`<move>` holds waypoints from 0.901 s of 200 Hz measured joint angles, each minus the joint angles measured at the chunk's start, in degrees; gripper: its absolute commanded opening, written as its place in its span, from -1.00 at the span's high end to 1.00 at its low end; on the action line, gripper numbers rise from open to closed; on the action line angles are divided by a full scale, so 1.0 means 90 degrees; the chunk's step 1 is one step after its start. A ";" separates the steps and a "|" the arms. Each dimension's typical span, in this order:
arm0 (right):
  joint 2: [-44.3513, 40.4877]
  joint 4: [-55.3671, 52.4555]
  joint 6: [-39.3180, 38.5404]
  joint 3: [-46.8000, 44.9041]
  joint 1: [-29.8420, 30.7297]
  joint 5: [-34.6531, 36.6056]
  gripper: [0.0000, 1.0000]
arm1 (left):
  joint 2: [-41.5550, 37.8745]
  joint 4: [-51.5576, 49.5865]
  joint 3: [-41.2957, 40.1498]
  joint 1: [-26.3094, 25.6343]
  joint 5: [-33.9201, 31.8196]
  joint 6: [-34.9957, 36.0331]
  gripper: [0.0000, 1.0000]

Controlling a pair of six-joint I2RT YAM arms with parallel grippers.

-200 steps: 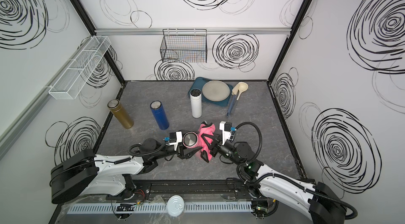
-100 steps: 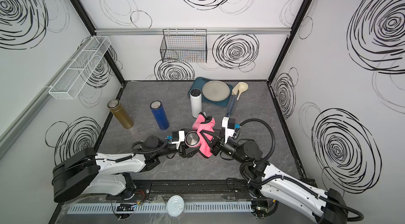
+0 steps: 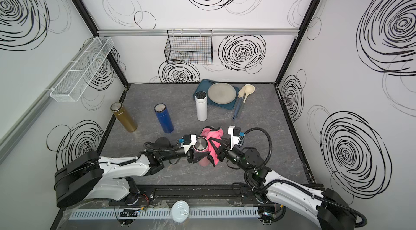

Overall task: Wipe the surface of the thermos
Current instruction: Wipe the dirt from the surface of the thermos.

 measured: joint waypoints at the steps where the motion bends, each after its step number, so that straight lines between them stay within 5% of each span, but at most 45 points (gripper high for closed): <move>1: 0.0000 0.0002 0.0012 0.0000 0.0000 -0.0002 1.00 | 0.0000 -0.0002 0.0000 0.0000 0.0000 0.0002 1.00; 102: -0.0784 -0.0661 -0.0129 0.0639 -0.0066 -0.0177 1.00 | -0.0379 0.0765 0.0000 -0.0002 -0.0100 0.0211 1.00; 180: 0.0877 -0.0369 0.0233 -0.0002 -0.0204 -0.0172 1.00 | -0.0661 0.0891 -0.0274 -0.0002 -0.0328 0.0245 1.00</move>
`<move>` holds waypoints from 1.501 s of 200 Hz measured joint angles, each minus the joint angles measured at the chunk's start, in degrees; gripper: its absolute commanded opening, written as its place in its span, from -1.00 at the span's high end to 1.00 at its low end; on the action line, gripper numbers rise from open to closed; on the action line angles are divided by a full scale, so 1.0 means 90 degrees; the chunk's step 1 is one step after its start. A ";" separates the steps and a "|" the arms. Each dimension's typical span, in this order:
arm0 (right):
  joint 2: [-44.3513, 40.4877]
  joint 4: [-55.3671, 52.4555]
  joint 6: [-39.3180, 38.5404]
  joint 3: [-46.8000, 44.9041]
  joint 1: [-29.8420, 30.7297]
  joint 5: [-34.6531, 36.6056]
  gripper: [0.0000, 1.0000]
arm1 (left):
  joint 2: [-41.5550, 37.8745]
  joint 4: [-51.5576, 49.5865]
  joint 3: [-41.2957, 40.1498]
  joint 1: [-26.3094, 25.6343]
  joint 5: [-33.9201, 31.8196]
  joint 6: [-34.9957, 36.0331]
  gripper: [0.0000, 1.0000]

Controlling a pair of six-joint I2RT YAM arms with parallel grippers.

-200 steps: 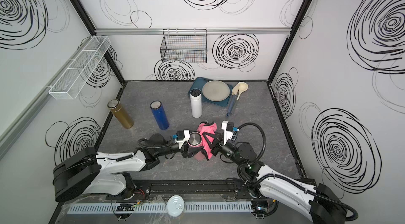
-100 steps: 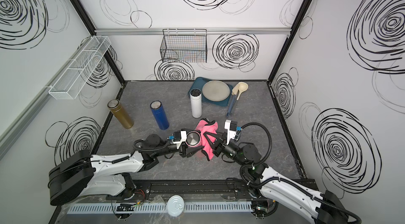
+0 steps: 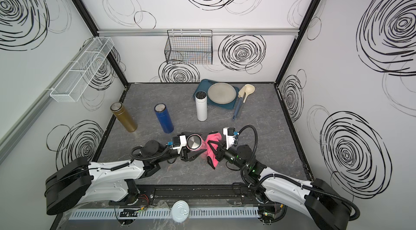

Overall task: Wipe the surface of the thermos
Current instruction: Wipe the dirt from the surface of the thermos.

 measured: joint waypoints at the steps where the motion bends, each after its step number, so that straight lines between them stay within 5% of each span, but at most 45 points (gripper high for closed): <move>1: -0.0010 0.0000 -0.0002 0.0005 0.0002 0.0000 1.00 | -0.0002 0.0002 0.0002 0.0000 0.0000 0.0000 1.00; 69: -0.0891 0.0185 -0.0398 0.0889 0.0265 -0.0325 1.00 | -0.0039 0.0313 0.0002 -0.0005 -0.0029 0.0005 1.00; 129: -0.0109 0.0345 -0.0075 -0.0194 -0.0044 -0.0119 1.00 | -0.0148 0.0316 -0.0136 -0.0007 -0.0080 0.0194 1.00; 211: -0.1382 0.0002 -0.0226 0.0459 -0.0041 -0.0391 1.00 | -0.0216 0.0736 -0.0155 -0.0024 0.0056 0.0605 1.00; 300: -0.0527 -0.0024 -0.0085 -0.0376 -0.0236 -0.0104 1.00 | 0.0044 0.0709 -0.0153 -0.0024 0.0697 0.1180 1.00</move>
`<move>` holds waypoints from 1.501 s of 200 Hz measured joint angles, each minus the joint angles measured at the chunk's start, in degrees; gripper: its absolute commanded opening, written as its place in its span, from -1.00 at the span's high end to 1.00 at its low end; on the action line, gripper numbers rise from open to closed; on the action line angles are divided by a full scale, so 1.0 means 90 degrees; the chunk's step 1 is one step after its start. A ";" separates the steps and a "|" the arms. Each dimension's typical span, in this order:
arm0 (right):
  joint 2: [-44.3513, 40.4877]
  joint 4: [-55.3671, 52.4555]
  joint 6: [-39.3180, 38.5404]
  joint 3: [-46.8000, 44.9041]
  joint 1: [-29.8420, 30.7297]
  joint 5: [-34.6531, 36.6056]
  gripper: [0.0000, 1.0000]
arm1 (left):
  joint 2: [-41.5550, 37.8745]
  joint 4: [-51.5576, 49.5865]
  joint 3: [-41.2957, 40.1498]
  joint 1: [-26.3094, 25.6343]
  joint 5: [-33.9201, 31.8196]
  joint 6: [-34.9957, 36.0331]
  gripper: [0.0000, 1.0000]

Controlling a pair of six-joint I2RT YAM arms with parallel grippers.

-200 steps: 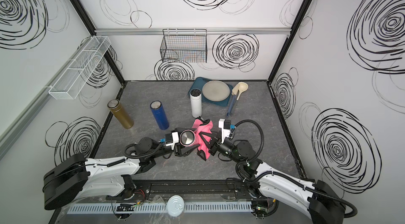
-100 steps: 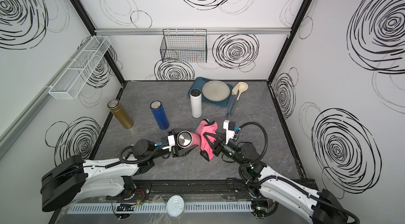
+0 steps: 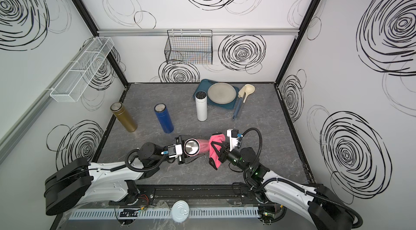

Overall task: Wipe the surface of the thermos
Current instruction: Wipe the dirt from the surface of the thermos.

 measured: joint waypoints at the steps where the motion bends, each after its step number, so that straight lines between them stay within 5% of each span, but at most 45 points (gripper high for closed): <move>1: -0.0007 -0.0007 -0.0005 0.0007 0.0002 -0.0005 1.00 | 0.0002 0.0002 0.0000 0.0000 0.0007 0.0005 1.00; 73: 0.0216 0.0425 -0.0277 0.1064 0.0435 -0.0357 1.00 | 0.0369 0.0236 0.0000 0.0063 0.0559 0.0612 1.00; 128: 0.1421 0.0653 -0.0158 0.0457 -0.0073 -0.0374 1.00 | 0.0233 -0.0937 0.0066 0.0347 0.0986 0.1115 1.00; 206: 0.0940 0.0396 -0.0386 0.1382 0.0311 -0.0775 1.00 | 0.0087 -0.1430 0.0109 0.0646 0.1552 0.2363 1.00; 270: 0.2346 0.0561 -0.0508 0.1100 -0.0112 -0.0831 1.00 | -0.0017 -0.2514 0.0107 0.0656 0.1948 0.3361 1.00; 300: 0.2251 0.0216 -0.0690 0.1219 0.0005 -0.0950 1.00 | -0.0056 -0.2922 0.0109 0.0658 0.2169 0.3776 1.00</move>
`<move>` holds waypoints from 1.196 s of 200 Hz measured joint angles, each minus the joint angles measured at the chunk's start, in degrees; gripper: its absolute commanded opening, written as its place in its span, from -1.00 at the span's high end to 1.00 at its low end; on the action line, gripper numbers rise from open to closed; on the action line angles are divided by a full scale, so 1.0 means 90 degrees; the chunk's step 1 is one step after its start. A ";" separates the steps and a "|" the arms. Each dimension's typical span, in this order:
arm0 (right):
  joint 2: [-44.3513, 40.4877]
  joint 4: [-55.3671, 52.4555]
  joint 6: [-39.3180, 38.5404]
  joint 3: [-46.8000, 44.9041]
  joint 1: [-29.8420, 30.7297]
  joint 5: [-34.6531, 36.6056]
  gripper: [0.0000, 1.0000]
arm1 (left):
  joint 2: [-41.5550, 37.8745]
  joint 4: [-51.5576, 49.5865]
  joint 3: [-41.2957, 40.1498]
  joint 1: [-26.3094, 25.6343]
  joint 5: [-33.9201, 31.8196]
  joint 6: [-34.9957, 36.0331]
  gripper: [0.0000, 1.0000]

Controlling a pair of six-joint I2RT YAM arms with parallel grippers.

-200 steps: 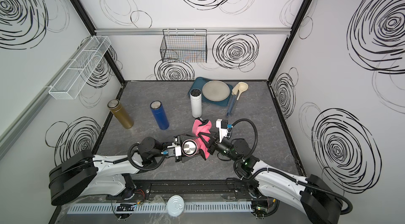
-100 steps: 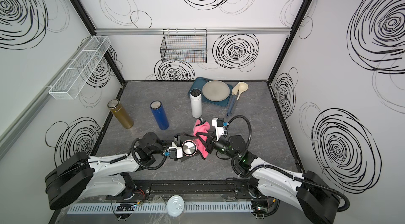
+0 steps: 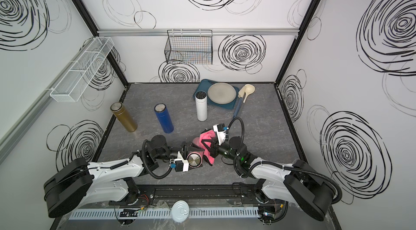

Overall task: Wipe the surface of the thermos
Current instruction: Wipe the dirt from the surface of the thermos.

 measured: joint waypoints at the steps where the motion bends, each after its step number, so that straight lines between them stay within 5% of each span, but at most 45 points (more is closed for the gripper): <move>1: -0.0012 -0.0017 -0.0010 0.0010 0.0015 0.0005 1.00 | -0.0002 -0.0005 0.0000 0.0000 0.0007 0.0010 1.00; 50: -0.0959 -0.0211 -0.0408 0.0427 0.0653 -0.0119 1.00 | -0.0063 -0.0270 0.0056 0.0134 0.0551 0.0622 1.00; 118: 0.0117 0.0197 -0.0185 -0.0236 -0.0117 -0.0238 1.00 | -0.0206 -0.1010 0.0114 0.0238 0.0668 0.1117 1.00; 184: -0.0345 -0.0095 -0.0488 0.0634 0.0571 -0.0306 1.00 | -0.0206 -0.1304 0.0187 0.0243 0.0770 0.1467 1.00; 239: 0.1112 0.0406 -0.0381 0.0610 -0.0107 -0.0483 1.00 | -0.0248 -0.1809 0.0248 0.0243 0.0775 0.1775 1.00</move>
